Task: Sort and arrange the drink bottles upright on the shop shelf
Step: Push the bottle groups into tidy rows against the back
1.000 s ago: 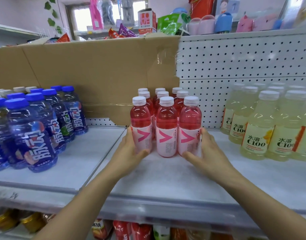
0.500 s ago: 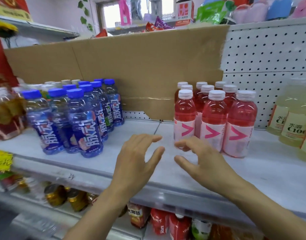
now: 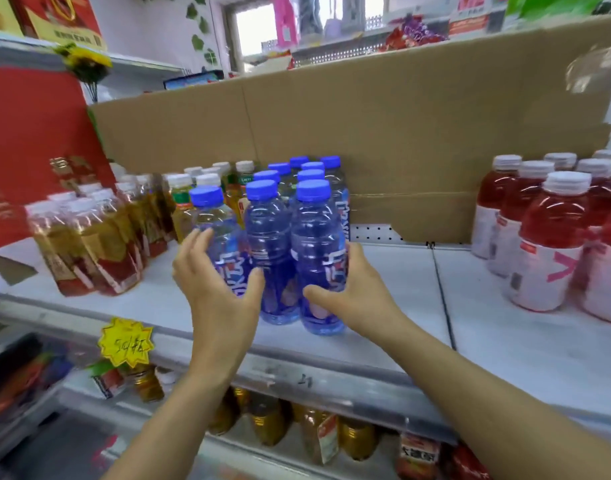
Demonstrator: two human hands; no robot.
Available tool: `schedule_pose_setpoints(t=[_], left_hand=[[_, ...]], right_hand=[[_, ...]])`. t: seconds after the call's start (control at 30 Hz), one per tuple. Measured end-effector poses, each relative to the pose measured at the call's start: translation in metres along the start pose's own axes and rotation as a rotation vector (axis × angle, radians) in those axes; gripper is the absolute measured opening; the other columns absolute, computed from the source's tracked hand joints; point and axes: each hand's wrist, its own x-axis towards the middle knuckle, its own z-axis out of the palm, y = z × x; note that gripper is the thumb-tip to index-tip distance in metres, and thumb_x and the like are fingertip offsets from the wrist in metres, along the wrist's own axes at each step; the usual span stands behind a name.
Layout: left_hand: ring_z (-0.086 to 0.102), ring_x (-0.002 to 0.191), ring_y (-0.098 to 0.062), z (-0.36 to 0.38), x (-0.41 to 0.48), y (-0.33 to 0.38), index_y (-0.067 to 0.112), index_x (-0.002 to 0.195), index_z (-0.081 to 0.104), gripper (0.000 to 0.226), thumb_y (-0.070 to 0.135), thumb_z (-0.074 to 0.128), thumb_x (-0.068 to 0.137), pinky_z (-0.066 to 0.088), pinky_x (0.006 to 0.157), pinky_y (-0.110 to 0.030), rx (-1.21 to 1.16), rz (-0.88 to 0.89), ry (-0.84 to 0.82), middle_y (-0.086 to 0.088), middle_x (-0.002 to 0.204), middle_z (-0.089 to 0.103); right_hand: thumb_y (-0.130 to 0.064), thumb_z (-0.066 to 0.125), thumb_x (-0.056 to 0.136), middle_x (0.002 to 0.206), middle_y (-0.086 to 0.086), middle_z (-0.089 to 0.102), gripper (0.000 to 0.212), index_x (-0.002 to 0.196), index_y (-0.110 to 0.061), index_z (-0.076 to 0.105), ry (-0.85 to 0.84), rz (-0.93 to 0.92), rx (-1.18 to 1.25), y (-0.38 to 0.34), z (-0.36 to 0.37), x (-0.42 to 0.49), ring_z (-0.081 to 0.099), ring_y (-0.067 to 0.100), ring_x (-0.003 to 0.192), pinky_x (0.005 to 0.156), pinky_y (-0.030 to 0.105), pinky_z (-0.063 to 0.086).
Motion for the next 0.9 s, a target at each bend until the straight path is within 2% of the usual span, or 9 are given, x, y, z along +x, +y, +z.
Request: schedule_pose_setpoints(t=[0.13, 0.23, 0.3, 0.37, 0.47, 0.6, 0.73, 0.83, 0.9], left_hand=[[0.033, 0.138, -0.014, 0.000, 0.034, 0.016, 0.007, 0.134, 0.051, 0.053, 0.013, 0.069, 0.084, 0.023, 0.116, -0.019, -0.036, 0.365, -0.078, -0.003, 0.142, 0.039], [0.048, 0.123, -0.014, 0.007, 0.079, 0.040, 0.012, 0.122, 0.060, 0.035, 0.014, 0.065, 0.087, 0.031, 0.106, -0.015, -0.085, 0.482, -0.204, 0.002, 0.128, 0.050], [0.052, 0.113, -0.009, 0.017, 0.112, 0.055, 0.016, 0.120, 0.062, 0.030, 0.018, 0.066, 0.091, 0.037, 0.100, -0.015, -0.067, 0.478, -0.356, 0.004, 0.121, 0.053], [0.056, 0.107, -0.008, 0.032, 0.145, 0.067, 0.020, 0.121, 0.062, 0.029, 0.023, 0.067, 0.093, 0.042, 0.096, -0.018, -0.044, 0.401, -0.528, 0.005, 0.119, 0.057], [0.062, 0.100, -0.008, 0.060, 0.192, 0.080, 0.023, 0.124, 0.063, 0.030, 0.028, 0.066, 0.094, 0.048, 0.085, -0.015, -0.012, 0.254, -0.758, 0.006, 0.112, 0.065], [0.061, 0.105, -0.015, 0.109, 0.242, 0.091, 0.018, 0.132, 0.060, 0.038, 0.026, 0.066, 0.095, 0.046, 0.093, -0.025, 0.201, 0.247, -0.886, 0.001, 0.119, 0.064], [0.067, 0.104, -0.031, 0.161, 0.270, 0.090, 0.016, 0.140, 0.054, 0.049, 0.028, 0.066, 0.095, 0.056, 0.088, -0.036, 0.523, 0.253, -1.097, -0.006, 0.128, 0.063], [0.068, 0.087, -0.028, 0.189, 0.273, 0.082, 0.017, 0.135, 0.057, 0.053, 0.035, 0.074, 0.088, 0.054, 0.072, -0.029, 0.725, 0.305, -1.249, -0.003, 0.109, 0.067], [0.068, 0.082, -0.020, 0.200, 0.273, 0.074, 0.017, 0.125, 0.064, 0.047, 0.037, 0.077, 0.085, 0.049, 0.070, -0.027, 0.753, 0.379, -1.246, 0.000, 0.095, 0.067]], right_hand=[[-0.038, 0.084, 0.065, 0.096, -0.020, 0.067, 0.060, 0.111, -0.031, 0.047, 0.104, 0.028, -0.090, 0.011, -0.010, -0.001, 0.066, 0.004, 0.089, 0.083, 0.038, 0.054], [-0.035, 0.087, 0.064, 0.086, -0.028, 0.066, 0.055, 0.102, -0.034, 0.048, 0.167, 0.051, -0.123, 0.023, -0.037, -0.001, 0.063, -0.010, 0.079, 0.069, 0.016, 0.050], [-0.023, 0.089, 0.068, 0.082, -0.021, 0.065, 0.052, 0.098, -0.031, 0.048, 0.224, 0.068, -0.143, 0.034, -0.055, 0.006, 0.060, -0.015, 0.072, 0.060, 0.006, 0.043], [-0.018, 0.088, 0.068, 0.084, -0.014, 0.063, 0.052, 0.101, -0.023, 0.049, 0.273, 0.090, -0.167, 0.044, -0.070, 0.018, 0.059, -0.013, 0.070, 0.058, 0.006, 0.042], [-0.019, 0.089, 0.068, 0.091, -0.012, 0.064, 0.057, 0.109, -0.018, 0.049, 0.285, 0.135, -0.176, 0.058, -0.084, 0.041, 0.062, -0.002, 0.080, 0.067, 0.020, 0.047], [-0.021, 0.090, 0.066, 0.099, -0.011, 0.067, 0.061, 0.111, -0.022, 0.048, 0.272, 0.158, -0.181, 0.075, -0.095, 0.075, 0.066, 0.006, 0.088, 0.076, 0.030, 0.052], [-0.019, 0.089, 0.067, 0.098, -0.014, 0.066, 0.062, 0.111, -0.026, 0.047, 0.256, 0.167, -0.148, 0.093, -0.101, 0.109, 0.063, -0.003, 0.084, 0.066, 0.019, 0.047], [-0.018, 0.089, 0.068, 0.094, -0.019, 0.064, 0.060, 0.109, -0.029, 0.046, 0.248, 0.180, -0.131, 0.104, -0.105, 0.128, 0.062, -0.010, 0.075, 0.055, 0.008, 0.042], [-0.018, 0.089, 0.068, 0.094, -0.020, 0.063, 0.060, 0.110, -0.028, 0.047, 0.244, 0.182, -0.131, 0.110, -0.109, 0.136, 0.061, -0.014, 0.073, 0.054, 0.006, 0.042]])
